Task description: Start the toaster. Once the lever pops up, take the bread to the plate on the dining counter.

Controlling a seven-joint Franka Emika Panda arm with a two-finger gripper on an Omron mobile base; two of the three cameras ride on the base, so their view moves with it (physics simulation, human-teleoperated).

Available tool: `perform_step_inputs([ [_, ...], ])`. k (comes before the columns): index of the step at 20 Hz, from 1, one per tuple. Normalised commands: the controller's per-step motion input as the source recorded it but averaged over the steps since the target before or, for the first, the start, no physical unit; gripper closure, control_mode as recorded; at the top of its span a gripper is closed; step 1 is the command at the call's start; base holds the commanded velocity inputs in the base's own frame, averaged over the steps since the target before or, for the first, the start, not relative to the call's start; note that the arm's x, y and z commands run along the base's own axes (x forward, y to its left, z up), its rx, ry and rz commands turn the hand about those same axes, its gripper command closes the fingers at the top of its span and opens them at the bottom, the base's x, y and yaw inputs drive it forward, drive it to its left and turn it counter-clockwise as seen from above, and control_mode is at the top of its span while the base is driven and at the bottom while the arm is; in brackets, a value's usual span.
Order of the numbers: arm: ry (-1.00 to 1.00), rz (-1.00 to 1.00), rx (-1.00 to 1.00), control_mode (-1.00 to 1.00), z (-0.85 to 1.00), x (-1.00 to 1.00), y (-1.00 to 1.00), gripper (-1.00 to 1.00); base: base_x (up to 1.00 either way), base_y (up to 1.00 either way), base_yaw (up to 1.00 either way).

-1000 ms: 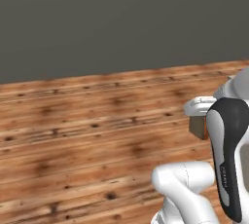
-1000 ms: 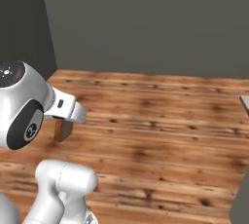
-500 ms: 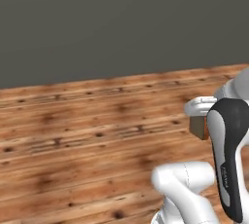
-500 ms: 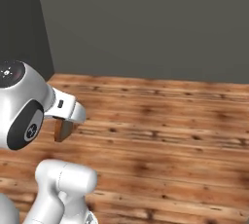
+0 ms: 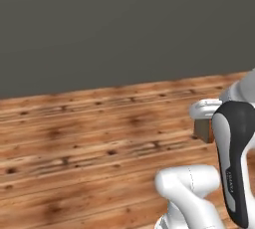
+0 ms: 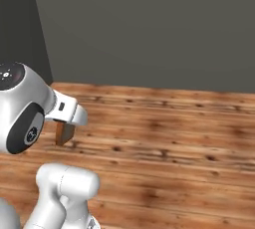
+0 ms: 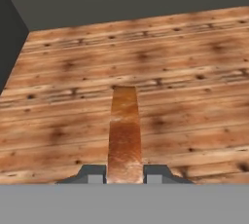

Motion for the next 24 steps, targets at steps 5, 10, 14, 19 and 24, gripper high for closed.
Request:
perform_step_inputs([
  [5,0.00,0.00,0.00,1.00,0.00,0.00,0.00,1.00,0.94,0.28,-0.05],
  [10,0.00,0.00,0.00,1.00,0.00,0.00,0.00,1.00,0.97,0.02,-0.17],
  [14,0.00,0.00,0.00,1.00,0.00,0.00,0.00,1.00,0.91,0.00,-0.42],
  [19,0.00,0.00,0.00,1.00,0.00,0.00,0.00,1.00,0.86,0.11,-0.50],
  [24,0.00,0.00,0.00,1.00,0.00,0.00,0.00,1.00,0.82,0.18,-0.55],
])
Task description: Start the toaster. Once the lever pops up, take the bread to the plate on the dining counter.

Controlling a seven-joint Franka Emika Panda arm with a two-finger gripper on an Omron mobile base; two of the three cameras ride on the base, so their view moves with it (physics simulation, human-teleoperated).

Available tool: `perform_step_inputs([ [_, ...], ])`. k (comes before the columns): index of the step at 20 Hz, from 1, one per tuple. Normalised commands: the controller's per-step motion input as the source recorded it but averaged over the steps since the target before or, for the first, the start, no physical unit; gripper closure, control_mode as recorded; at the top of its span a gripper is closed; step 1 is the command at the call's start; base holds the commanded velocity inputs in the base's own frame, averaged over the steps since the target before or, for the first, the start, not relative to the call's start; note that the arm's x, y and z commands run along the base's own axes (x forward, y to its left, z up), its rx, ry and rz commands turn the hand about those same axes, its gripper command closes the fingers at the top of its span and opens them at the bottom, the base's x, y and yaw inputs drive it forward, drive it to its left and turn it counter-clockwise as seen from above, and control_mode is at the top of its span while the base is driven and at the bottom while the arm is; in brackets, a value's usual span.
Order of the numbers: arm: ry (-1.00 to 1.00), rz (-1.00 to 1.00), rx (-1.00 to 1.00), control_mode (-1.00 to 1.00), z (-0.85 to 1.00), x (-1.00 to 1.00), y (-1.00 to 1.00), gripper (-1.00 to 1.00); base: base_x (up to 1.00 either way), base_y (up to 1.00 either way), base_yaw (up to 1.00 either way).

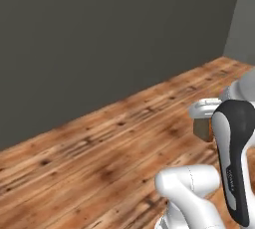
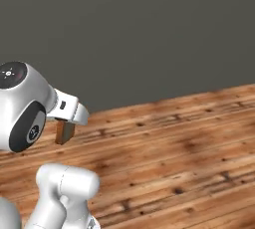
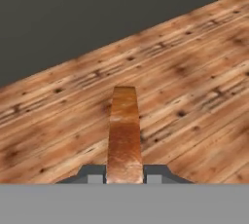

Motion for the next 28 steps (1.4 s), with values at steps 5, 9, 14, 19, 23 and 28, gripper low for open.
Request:
perform_step_inputs([
  [5,0.00,0.00,0.00,1.00,0.00,0.00,0.00,1.00,0.78,0.28,-0.60],
  [9,0.00,0.00,0.00,1.00,0.00,0.00,0.00,1.00,0.58,0.36,-0.69],
  [14,0.00,0.00,0.00,1.00,0.00,0.00,0.00,1.00,0.45,0.40,-0.74],
  [19,0.00,0.00,0.00,1.00,0.00,0.00,0.00,1.00,0.52,0.56,-0.72],
  [23,0.00,0.00,0.00,1.00,0.00,0.00,0.00,1.00,0.94,0.83,-0.51],
  [28,0.00,0.00,0.00,1.00,0.00,0.00,0.00,1.00,1.00,0.83,-0.28],
])
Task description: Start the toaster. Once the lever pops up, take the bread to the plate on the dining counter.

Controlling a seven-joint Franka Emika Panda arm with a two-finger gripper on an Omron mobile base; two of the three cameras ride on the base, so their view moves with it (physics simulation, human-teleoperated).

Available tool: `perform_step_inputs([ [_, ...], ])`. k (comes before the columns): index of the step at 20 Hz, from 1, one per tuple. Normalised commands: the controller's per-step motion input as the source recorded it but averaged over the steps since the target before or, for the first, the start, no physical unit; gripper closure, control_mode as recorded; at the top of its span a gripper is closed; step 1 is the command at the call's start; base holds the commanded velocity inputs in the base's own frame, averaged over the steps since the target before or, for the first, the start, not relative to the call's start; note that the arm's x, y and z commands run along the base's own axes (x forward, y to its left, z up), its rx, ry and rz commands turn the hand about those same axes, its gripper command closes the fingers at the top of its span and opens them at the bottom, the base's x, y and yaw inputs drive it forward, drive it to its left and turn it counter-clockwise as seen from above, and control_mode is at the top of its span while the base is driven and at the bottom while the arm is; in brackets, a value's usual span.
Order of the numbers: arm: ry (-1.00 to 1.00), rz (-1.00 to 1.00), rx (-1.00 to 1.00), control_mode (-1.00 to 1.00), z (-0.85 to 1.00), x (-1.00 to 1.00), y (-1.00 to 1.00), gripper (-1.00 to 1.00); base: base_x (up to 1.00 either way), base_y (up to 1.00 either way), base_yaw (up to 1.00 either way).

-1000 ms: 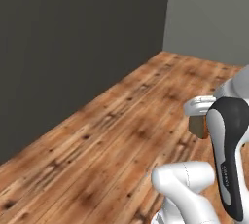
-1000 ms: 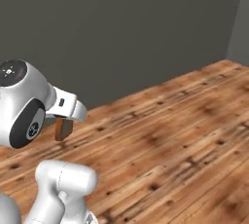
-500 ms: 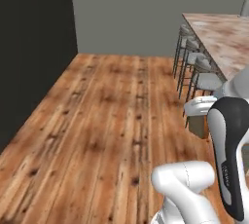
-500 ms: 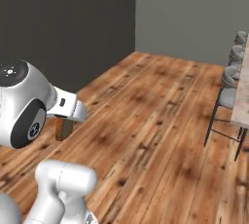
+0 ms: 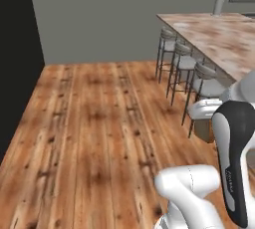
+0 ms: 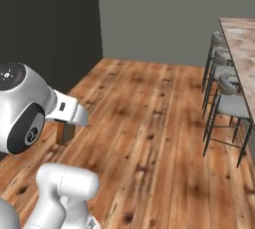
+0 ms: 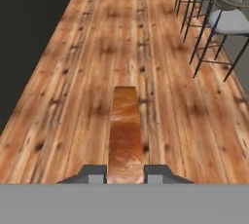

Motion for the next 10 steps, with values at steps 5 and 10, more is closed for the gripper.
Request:
perform_step_inputs([
  [5,0.00,0.00,0.00,1.00,0.00,0.00,0.00,1.00,1.00,0.90,-0.19],
  [10,0.00,0.00,0.00,1.00,0.00,0.00,0.00,1.00,0.96,0.39,-0.17],
])
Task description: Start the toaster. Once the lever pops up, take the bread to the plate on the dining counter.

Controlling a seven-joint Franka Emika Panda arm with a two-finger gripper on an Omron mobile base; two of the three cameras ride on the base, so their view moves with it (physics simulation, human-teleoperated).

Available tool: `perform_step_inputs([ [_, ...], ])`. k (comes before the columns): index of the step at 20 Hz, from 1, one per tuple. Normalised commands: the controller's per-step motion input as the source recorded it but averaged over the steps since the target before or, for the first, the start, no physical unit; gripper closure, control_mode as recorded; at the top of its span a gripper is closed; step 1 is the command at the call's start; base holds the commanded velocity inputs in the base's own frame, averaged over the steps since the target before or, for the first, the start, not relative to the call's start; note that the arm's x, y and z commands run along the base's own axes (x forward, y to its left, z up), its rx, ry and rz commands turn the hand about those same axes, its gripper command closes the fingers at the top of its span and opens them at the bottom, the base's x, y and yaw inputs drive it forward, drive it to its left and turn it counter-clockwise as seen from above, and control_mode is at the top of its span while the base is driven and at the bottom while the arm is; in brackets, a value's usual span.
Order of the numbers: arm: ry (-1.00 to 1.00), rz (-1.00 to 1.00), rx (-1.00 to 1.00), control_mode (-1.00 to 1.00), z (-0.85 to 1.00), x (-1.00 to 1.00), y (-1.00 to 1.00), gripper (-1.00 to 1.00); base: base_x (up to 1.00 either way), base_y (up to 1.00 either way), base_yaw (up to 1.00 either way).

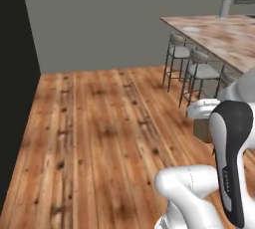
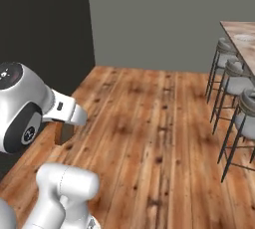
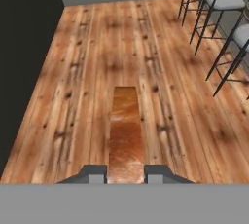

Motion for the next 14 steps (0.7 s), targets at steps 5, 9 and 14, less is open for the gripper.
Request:
perform_step_inputs([
  [5,0.00,0.00,0.00,1.00,0.00,0.00,0.00,1.00,0.99,0.33,-0.19],
  [9,0.00,0.00,0.00,1.00,0.00,0.00,0.00,1.00,1.00,0.30,-0.18],
  [14,0.00,0.00,0.00,1.00,0.00,0.00,0.00,1.00,0.98,0.42,-0.18],
])
